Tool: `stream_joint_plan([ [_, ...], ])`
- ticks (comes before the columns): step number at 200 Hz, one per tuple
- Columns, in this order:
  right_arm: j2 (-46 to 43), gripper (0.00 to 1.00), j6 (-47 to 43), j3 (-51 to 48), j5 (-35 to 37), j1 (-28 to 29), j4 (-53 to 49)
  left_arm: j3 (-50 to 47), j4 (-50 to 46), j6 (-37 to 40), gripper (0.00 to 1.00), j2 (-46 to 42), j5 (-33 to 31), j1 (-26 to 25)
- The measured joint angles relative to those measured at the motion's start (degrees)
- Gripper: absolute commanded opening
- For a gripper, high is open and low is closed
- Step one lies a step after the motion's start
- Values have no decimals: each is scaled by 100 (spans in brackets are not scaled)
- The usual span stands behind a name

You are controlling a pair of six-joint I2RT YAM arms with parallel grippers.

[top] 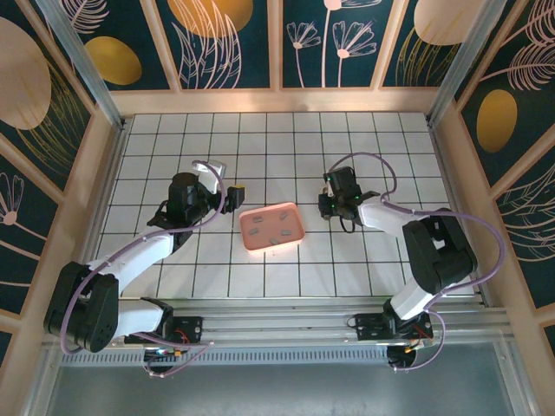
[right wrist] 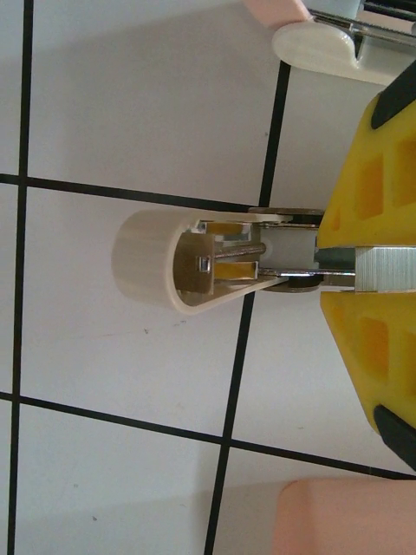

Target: Load the staples into the stapler

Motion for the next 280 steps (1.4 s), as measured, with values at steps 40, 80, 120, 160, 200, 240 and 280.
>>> stream_joint_plan([
  [40,129,17,-13,0,39,0,7,0,0,0,79,0,-2,0],
  [80,129,17,-46,0,59,0,20,0,2,0,79,9,0,0],
  [120,125,16,-50,0,66,0,24,0,2,0,79,39,0,0],
  [160,-59,17,-133,-13,70,0,85,0,4,0,79,63,0,0],
  [200,-155,16,-177,-35,166,0,197,0,2,0,79,116,0,0],
  [240,-151,17,-179,-136,168,0,208,0,2,0,79,118,0,0],
  [280,-46,17,-195,-216,166,0,238,0,2,0,78,118,0,0],
])
